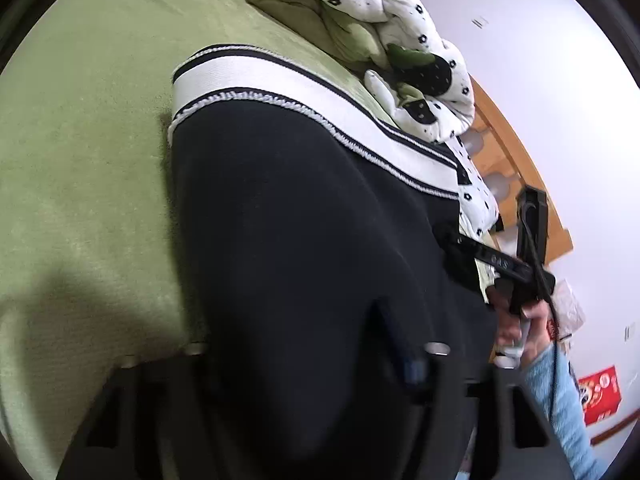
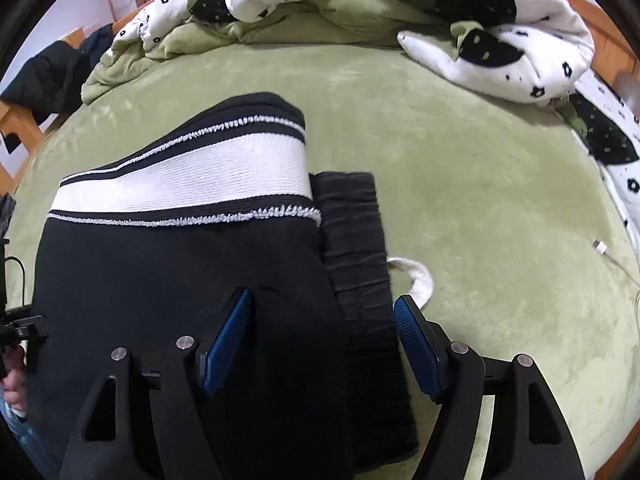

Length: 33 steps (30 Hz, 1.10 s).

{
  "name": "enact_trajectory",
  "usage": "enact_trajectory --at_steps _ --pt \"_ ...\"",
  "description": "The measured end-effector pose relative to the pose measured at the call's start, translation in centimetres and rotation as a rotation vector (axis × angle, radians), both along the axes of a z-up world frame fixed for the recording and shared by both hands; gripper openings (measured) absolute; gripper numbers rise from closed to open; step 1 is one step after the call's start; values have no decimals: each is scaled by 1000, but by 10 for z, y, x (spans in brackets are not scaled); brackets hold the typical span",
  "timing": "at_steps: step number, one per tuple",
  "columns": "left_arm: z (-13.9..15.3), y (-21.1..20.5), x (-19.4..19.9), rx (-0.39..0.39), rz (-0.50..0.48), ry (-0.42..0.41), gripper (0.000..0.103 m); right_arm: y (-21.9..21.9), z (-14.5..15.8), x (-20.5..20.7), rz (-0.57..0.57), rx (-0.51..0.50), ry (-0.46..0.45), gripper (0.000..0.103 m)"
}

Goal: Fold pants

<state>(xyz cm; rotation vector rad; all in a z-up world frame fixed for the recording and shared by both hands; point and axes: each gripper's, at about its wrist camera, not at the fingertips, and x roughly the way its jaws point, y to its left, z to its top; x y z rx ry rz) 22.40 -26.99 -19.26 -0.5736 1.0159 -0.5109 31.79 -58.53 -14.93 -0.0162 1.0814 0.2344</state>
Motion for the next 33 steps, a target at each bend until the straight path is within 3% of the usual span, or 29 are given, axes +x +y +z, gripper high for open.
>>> enact_trajectory --at_steps 4,6,8,13,18,23,27,30,33 --pt "16 16 1 -73 51 -16 14 -14 14 -12 -62 139 24 56" --pt "29 24 0 -94 29 -42 14 -11 34 -28 -71 184 -26 27" --pt "40 31 -3 -88 25 -65 13 3 59 -46 -70 260 -68 20" --pt "69 86 -18 -103 74 -100 12 82 91 -83 -11 235 -131 18" --pt "103 204 -51 -12 163 -153 12 172 98 -96 65 406 -119 17" --pt "116 319 -89 137 286 -164 12 282 78 -84 196 552 -65 17" --pt "95 379 -99 144 349 -97 12 345 53 -72 248 595 -22 17" --pt "58 393 -93 96 352 -9 16 356 25 -66 219 485 -54 20" --pt "36 385 -90 90 336 14 31 343 -7 -62 179 416 -15 28"
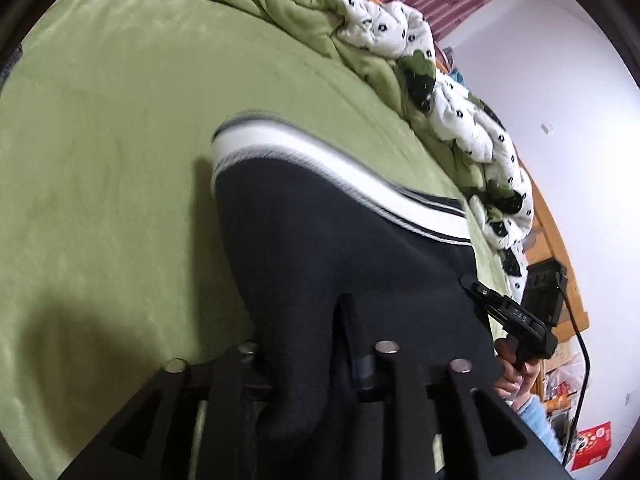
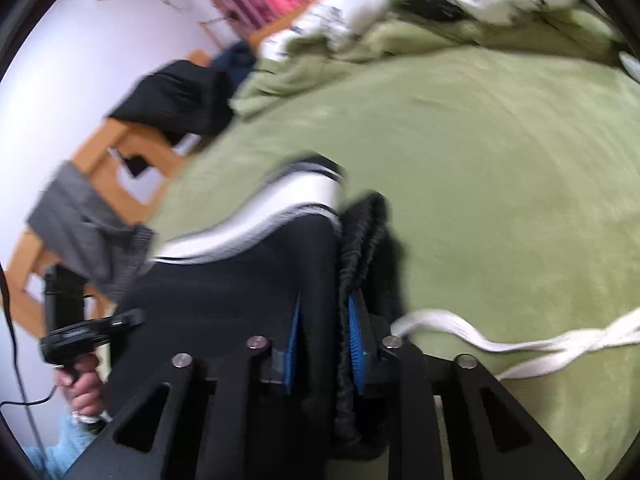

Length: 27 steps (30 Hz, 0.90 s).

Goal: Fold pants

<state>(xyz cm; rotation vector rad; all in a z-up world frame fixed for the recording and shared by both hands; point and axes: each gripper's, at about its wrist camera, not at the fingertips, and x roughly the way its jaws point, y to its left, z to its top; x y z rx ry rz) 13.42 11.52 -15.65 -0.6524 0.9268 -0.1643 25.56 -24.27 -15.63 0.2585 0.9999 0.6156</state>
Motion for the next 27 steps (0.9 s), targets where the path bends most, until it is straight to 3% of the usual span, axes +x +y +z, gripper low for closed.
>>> enact_trajectory --at_steps 1,2,4,7,10,13,16,18,19,20,23,27 --pt "-3 -5 0 30 5 6 44 -6 -2 -1 -2 -1 5 29" --pt "-5 -10 0 71 11 14 49 -9 2 -5 -12 -21 3 31" --pt "-5 -18 -2 108 -3 19 50 -8 17 -11 -25 -111 -10 41" --pt "0 -14 -12 148 -3 34 53 -8 45 -25 -44 -176 -100 43" --pt "15 0 -27 182 53 -5 56 -4 64 -23 -29 -162 -176 45" --pt "27 12 -36 173 103 -40 61 14 64 -2 -24 -152 -177 45" --pt "33 23 -42 170 117 -45 61 37 41 29 -33 -161 -131 45" --pt "34 27 -47 200 121 -44 61 50 29 41 -22 -161 -95 35" --pt "34 31 -52 215 120 -44 61 54 30 38 -11 -188 -134 30" --pt "34 30 -54 226 119 -44 61 56 37 31 20 -203 -182 18" --pt "32 30 -63 250 112 -54 61 25 58 23 -12 -35 -183 15" --pt "28 18 -63 227 61 -69 61 5 16 33 -107 -73 -75 16"
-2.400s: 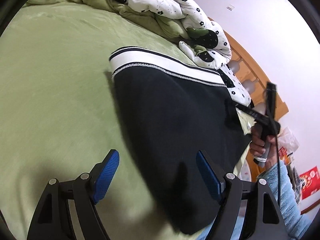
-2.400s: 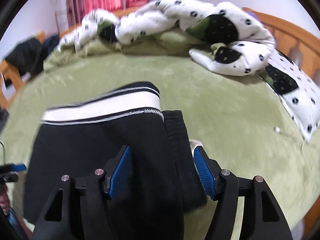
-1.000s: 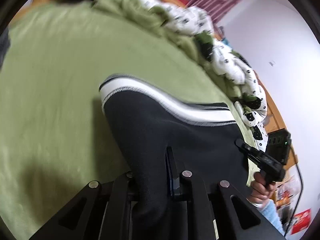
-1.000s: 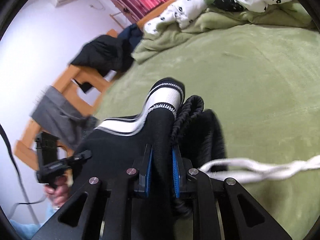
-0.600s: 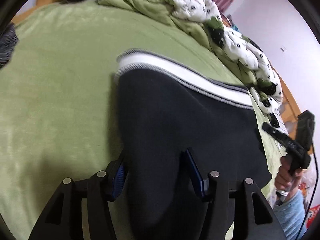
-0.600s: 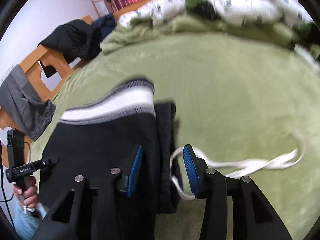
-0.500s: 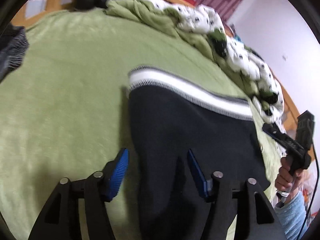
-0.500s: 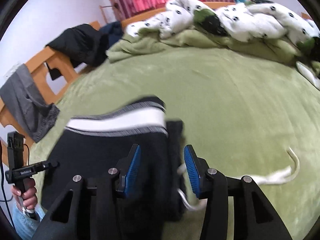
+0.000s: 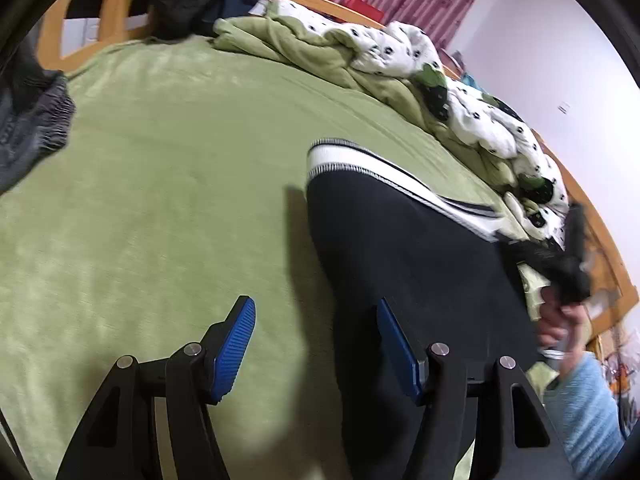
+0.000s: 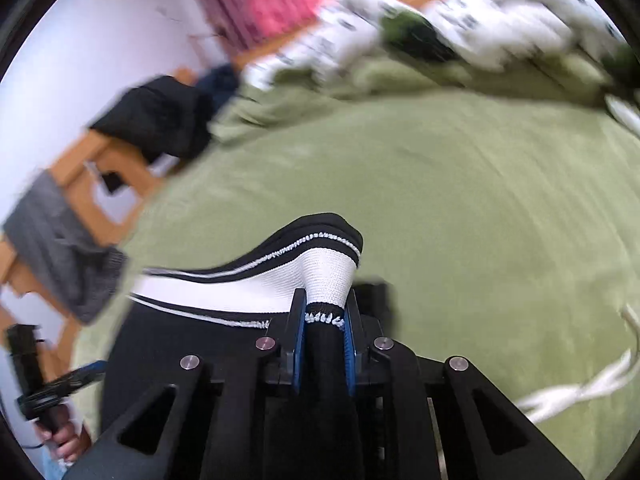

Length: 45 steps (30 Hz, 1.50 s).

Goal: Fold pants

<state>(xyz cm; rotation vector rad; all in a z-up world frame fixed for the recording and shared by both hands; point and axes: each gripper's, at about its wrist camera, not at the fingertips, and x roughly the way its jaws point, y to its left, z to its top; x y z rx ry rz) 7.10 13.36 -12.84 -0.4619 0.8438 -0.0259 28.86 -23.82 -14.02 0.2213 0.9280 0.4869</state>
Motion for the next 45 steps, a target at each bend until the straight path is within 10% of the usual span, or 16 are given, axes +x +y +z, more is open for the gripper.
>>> enact_trajectory --at_steps 5,11,19,25,33,38,40,45 --pt "0 -19 1 0 -43 20 61 -16 6 -5 -61 60 63 33" --pt "8 -31 -33 40 -80 19 61 -23 25 -54 -51 -129 13 34" --pt "-1 -57 -90 15 -182 48 61 -64 27 -130 -44 -111 -14 34" --pt "-17 -101 -95 367 -132 133 56 -76 18 -155 -92 -177 -92 34" --pt "-34 -130 -73 535 -173 170 53 -93 16 -161 -77 -66 -50 34" --pt "-18 -119 -67 428 -54 48 16 -82 18 -166 -52 -109 -76 34" --pt "-13 -106 -75 336 6 -30 15 -75 15 -168 -35 -136 -78 34" --pt "-45 -94 -72 250 19 72 19 -60 5 -170 19 -184 -71 34"
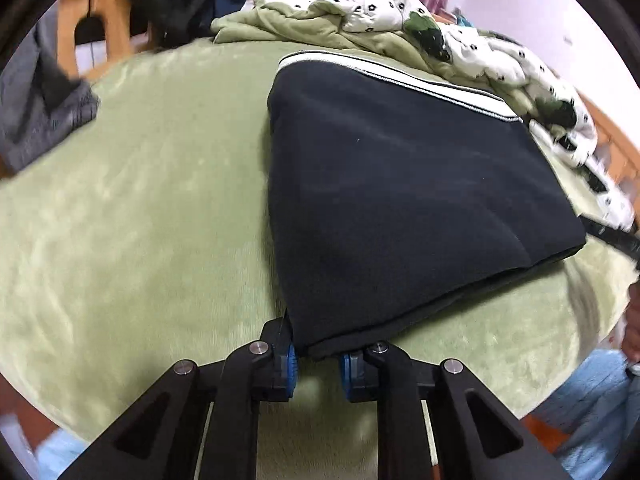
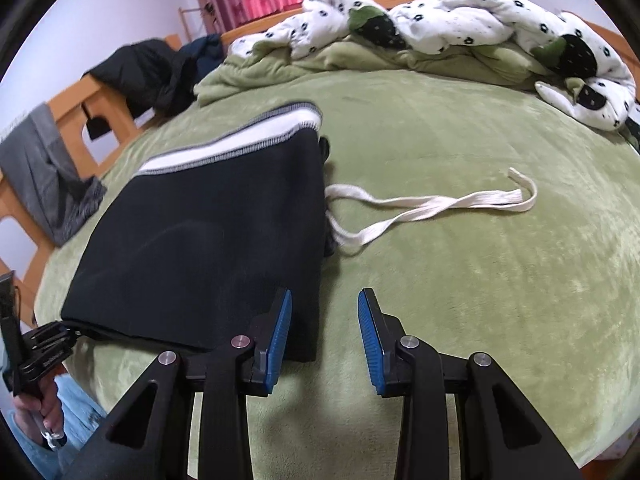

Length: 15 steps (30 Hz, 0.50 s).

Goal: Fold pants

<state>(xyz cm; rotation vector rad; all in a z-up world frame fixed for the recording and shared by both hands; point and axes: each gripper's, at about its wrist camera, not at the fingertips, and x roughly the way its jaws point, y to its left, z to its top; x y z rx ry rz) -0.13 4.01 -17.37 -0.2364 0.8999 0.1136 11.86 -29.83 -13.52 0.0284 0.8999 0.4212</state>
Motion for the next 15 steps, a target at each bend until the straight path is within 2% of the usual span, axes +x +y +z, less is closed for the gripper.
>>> enact_trajectory --at_steps 3,4,5,7,8,11,13,15 --pt "7 10 -5 -70 -14 19 25 9 -2 -4 20 -60 -19 34" --pt "11 16 -10 -98 2 30 34 11 1 -7 21 -74 -47 34" --pt "15 19 -14 -117 8 19 38 12 4 -10 25 -78 -71 34" --pt "23 25 -27 -172 -5 -24 38 15 11 -15 37 -74 -118 41" --pt "26 26 -31 -181 -10 -39 38 18 15 -17 40 -71 -147 47" --pt "41 21 -40 -145 -35 -86 38 25 22 -18 42 -80 -193 48" --pt "50 21 -42 -132 -51 -119 39 28 22 -15 46 -86 -187 48" --pt "61 20 -38 -157 -70 -155 41 30 20 -10 37 -85 -173 48"
